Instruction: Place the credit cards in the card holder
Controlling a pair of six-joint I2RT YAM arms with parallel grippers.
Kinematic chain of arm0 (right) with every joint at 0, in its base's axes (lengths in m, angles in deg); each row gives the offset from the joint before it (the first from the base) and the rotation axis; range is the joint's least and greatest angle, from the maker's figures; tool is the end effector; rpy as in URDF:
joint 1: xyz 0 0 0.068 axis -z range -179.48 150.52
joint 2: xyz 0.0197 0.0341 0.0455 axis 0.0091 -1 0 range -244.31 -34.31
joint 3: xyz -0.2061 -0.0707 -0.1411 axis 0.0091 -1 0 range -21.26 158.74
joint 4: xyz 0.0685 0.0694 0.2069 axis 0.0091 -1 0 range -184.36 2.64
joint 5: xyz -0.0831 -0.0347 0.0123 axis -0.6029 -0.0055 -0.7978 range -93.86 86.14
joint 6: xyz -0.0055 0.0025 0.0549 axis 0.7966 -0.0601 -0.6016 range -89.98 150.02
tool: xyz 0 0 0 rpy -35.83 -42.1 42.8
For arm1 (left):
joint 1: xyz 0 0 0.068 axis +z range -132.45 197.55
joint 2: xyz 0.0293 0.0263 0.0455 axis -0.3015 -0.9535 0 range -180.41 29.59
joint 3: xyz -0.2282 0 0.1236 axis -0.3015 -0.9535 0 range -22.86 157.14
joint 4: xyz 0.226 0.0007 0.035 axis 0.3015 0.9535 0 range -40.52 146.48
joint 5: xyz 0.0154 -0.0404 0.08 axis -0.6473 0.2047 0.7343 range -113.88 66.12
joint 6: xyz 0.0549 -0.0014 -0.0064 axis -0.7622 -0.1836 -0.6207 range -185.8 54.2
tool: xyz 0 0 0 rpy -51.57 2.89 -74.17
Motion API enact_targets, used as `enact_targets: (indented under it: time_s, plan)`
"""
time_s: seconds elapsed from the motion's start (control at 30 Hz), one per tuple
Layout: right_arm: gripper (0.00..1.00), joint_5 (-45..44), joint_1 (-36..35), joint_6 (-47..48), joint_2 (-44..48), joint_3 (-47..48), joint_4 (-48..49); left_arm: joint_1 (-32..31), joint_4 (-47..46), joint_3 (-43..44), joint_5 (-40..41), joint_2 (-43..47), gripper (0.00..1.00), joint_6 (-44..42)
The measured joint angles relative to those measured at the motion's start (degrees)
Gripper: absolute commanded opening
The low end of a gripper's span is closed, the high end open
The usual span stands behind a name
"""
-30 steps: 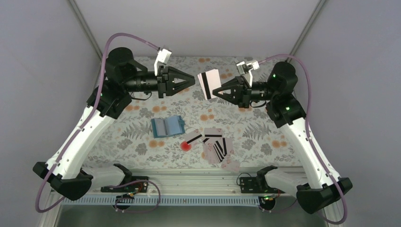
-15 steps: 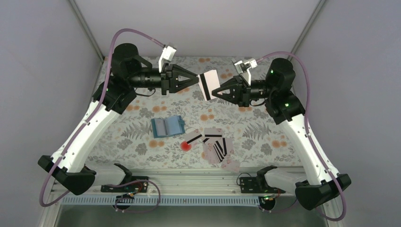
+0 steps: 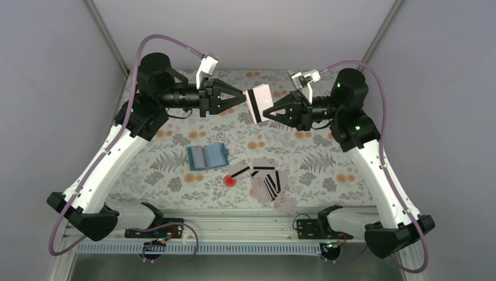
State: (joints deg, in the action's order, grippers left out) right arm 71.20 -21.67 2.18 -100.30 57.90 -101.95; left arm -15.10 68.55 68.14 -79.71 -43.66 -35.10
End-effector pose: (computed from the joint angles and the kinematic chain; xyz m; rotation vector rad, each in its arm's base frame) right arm 0.1644 0.1062 0.4462 -1.0446 1.5474 1.6563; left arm 0.1722 -0.1473 0.4720 0.8755 1.6224 -1.5782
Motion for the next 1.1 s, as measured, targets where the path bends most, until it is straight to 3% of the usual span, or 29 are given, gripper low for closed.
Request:
enact_targets:
  time_s: [0.47, 0.63, 0.73, 0.9, 1.1]
  plan:
    - [0.03, 0.2, -0.7, 4.3, -2.0, 1.9, -4.9, -0.1, 2.5, 3.0, -1.1, -2.8, 0.18, 0.0]
    - [0.03, 0.6, -0.9, 5.5, -2.4, 2.1, -6.0, -0.5, 2.5, 3.3, -2.6, -3.5, 0.03, 0.2]
    - [0.09, 0.6, -1.0, 6.0, -2.6, 2.1, -6.6, -0.7, 2.4, 3.3, -3.4, -3.6, 0.03, 0.3]
    - [0.28, -1.7, -1.2, 7.4, -2.6, 2.1, -8.0, -0.9, 2.7, 3.3, -2.7, -3.6, 0.02, 0.4]
    - [0.27, -10.6, -1.4, 7.9, 0.5, -3.0, -9.2, -1.0, 2.7, 1.6, 0.1, -3.9, 0.02, 0.4]
